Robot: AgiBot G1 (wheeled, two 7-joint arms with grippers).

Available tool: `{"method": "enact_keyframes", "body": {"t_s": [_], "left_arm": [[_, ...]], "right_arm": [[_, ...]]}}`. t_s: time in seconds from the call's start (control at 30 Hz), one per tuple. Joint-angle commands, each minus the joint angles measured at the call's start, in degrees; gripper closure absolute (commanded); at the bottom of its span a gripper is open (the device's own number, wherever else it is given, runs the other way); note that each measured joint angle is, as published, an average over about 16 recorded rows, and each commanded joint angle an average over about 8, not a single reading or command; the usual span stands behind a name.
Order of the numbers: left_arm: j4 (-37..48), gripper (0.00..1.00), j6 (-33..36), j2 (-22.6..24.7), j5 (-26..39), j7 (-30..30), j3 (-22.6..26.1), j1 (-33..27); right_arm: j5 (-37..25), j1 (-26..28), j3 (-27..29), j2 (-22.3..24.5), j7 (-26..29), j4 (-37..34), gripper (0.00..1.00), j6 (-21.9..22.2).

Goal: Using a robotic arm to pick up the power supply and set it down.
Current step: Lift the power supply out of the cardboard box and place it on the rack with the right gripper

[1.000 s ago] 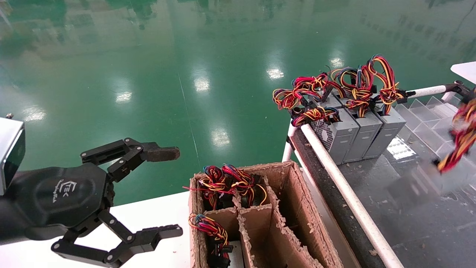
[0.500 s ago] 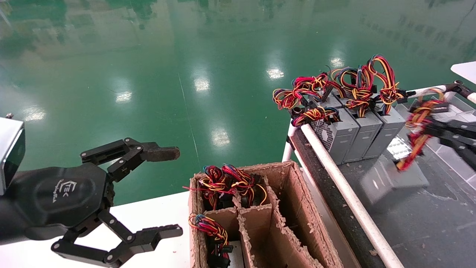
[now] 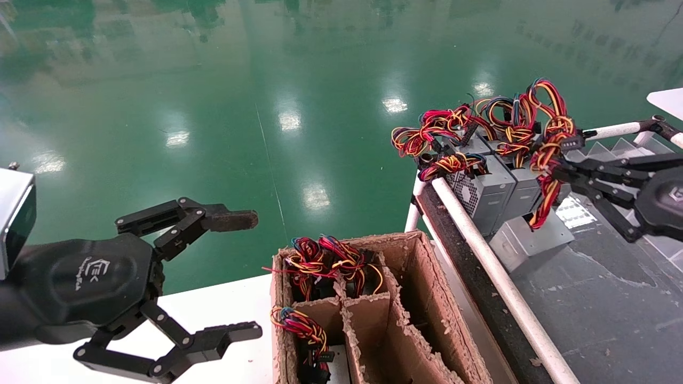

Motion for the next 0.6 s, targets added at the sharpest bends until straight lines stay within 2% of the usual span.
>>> {"method": "enact_keyframes", "body": {"t_s": [0.03, 0.2, 0.4, 0.6], "left_arm": [[0.00, 0.00, 0.00, 0.00, 0.00, 0.00, 0.00, 0.00], [0.00, 0.00, 0.00, 0.00, 0.00, 0.00, 0.00, 0.00], [0.00, 0.00, 0.00, 0.00, 0.00, 0.00, 0.00, 0.00], [0.00, 0.00, 0.00, 0.00, 0.00, 0.00, 0.01, 0.00]], "right_arm": [[-1.12, 1.50, -0.90, -0.80, 0.64, -0.20, 1.00, 0.53], [-3.96, 5.52, -3.09, -3.70, 2.08, -2.48, 1.00, 2.06], [-6.23, 10.40, -5.58, -7.03, 3.95, -6.49, 0.98, 1.83], [-7.93, 14.26, -7.30, -9.89, 4.80, -10.69, 0.25, 1.65]]}}
